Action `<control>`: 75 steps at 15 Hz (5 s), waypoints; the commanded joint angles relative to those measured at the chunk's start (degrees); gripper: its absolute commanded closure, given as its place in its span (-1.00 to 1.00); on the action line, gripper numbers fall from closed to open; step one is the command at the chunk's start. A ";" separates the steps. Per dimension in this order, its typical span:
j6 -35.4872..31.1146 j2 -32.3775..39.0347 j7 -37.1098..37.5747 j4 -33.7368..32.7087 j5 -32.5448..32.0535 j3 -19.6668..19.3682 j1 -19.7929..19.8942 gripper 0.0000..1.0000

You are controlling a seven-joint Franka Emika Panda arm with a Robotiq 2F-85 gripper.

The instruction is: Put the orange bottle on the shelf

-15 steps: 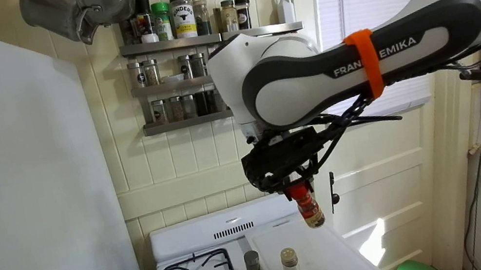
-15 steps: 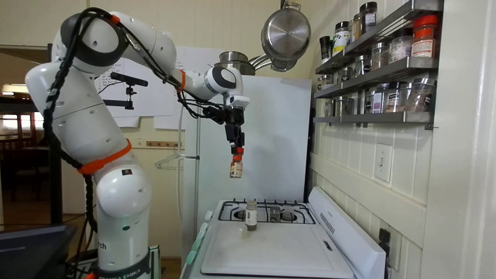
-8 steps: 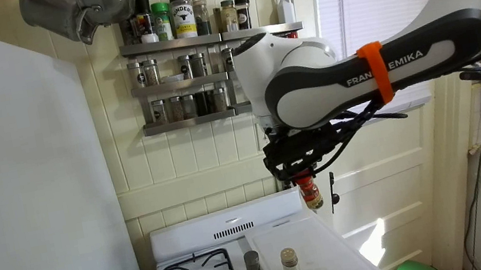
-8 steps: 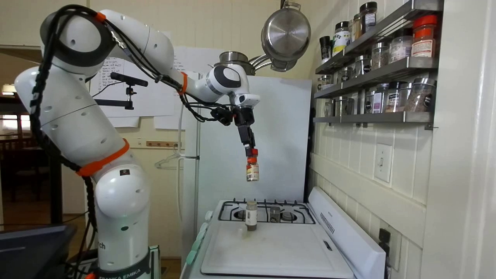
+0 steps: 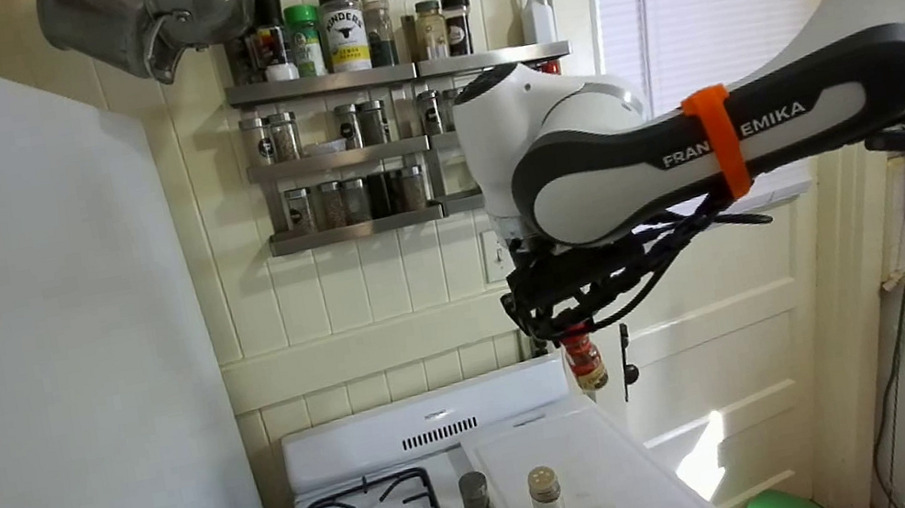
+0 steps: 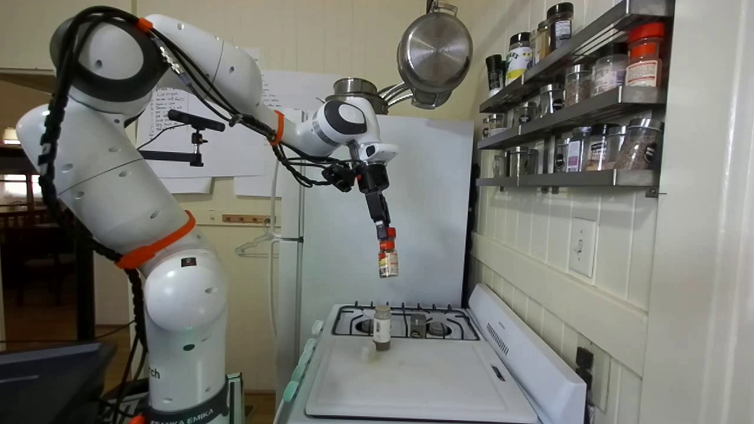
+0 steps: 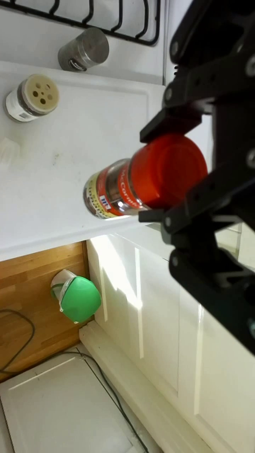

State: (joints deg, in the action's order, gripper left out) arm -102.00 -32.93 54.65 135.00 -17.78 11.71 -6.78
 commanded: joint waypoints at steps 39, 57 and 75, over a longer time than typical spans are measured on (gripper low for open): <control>-41.24 20.01 -29.85 7.70 17.23 -13.52 14.16 0.50; -40.89 38.33 -29.55 -7.62 15.45 -13.09 9.37 0.50; -38.34 37.59 -25.87 -9.56 10.33 -14.14 4.79 -1.00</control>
State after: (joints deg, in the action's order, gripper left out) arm -141.87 8.74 25.55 122.58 -3.60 -1.52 -0.25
